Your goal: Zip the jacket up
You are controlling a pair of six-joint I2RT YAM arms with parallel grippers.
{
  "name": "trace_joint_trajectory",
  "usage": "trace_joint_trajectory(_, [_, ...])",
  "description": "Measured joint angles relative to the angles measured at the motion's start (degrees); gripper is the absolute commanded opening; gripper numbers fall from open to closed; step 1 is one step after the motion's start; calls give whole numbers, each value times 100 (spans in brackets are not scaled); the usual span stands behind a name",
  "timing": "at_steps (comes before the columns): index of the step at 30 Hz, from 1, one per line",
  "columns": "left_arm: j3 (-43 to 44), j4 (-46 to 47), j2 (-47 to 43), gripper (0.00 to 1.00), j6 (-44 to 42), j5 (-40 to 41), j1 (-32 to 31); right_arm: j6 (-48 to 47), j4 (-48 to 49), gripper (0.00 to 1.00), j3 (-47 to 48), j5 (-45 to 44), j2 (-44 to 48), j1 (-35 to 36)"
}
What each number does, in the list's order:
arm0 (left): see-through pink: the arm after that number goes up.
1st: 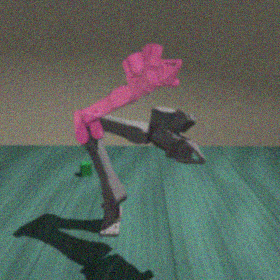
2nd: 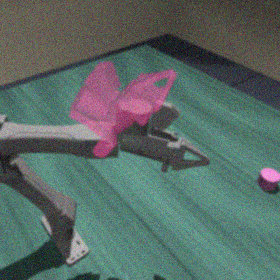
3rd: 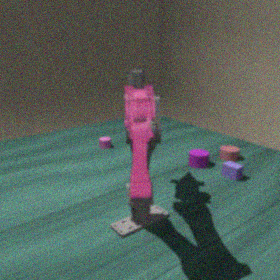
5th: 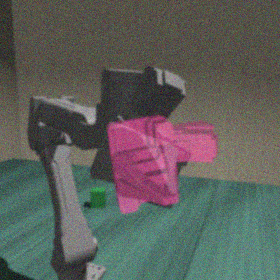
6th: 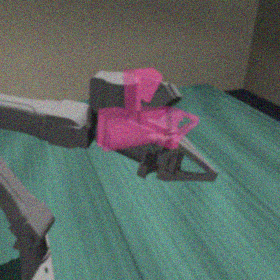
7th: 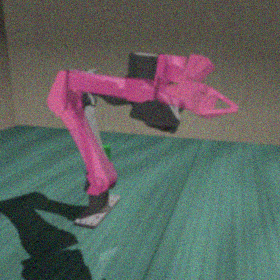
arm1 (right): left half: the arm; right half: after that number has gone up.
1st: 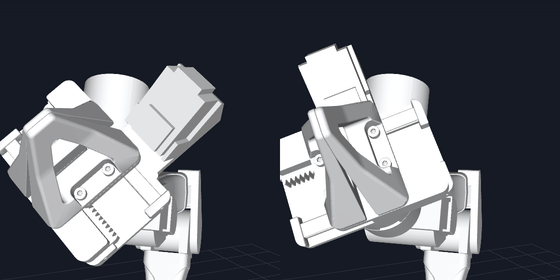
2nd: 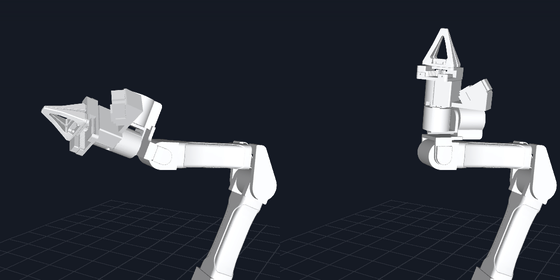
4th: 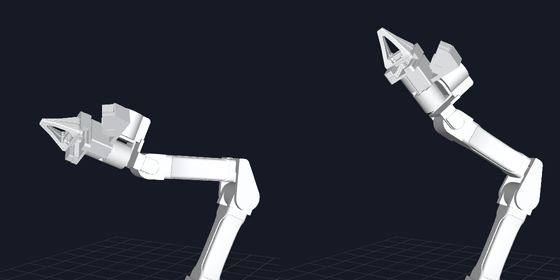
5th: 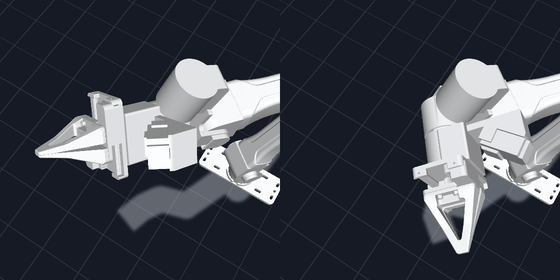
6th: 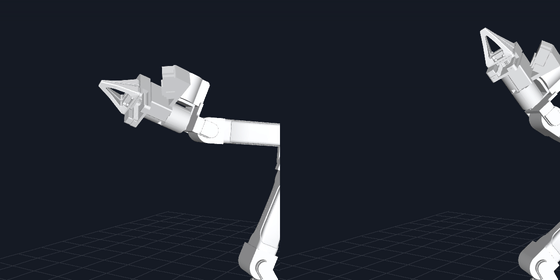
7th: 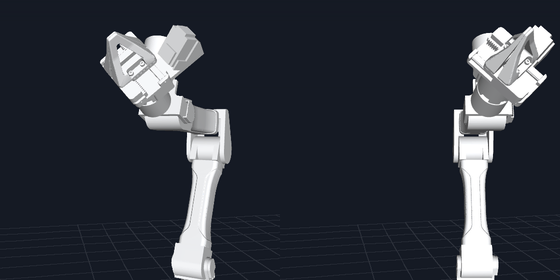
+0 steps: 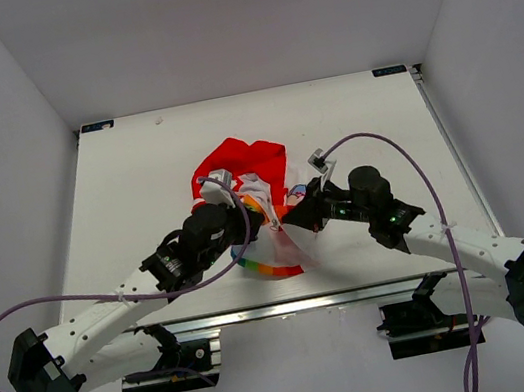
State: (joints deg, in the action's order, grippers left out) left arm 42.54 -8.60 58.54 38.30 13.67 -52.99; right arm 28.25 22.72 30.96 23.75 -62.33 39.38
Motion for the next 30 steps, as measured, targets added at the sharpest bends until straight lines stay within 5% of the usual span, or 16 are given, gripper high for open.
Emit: trace_joint_trajectory(30, [-299, 199, -118, 0, 0, -179, 0, 140, 103, 0, 0, 153, 2, -81])
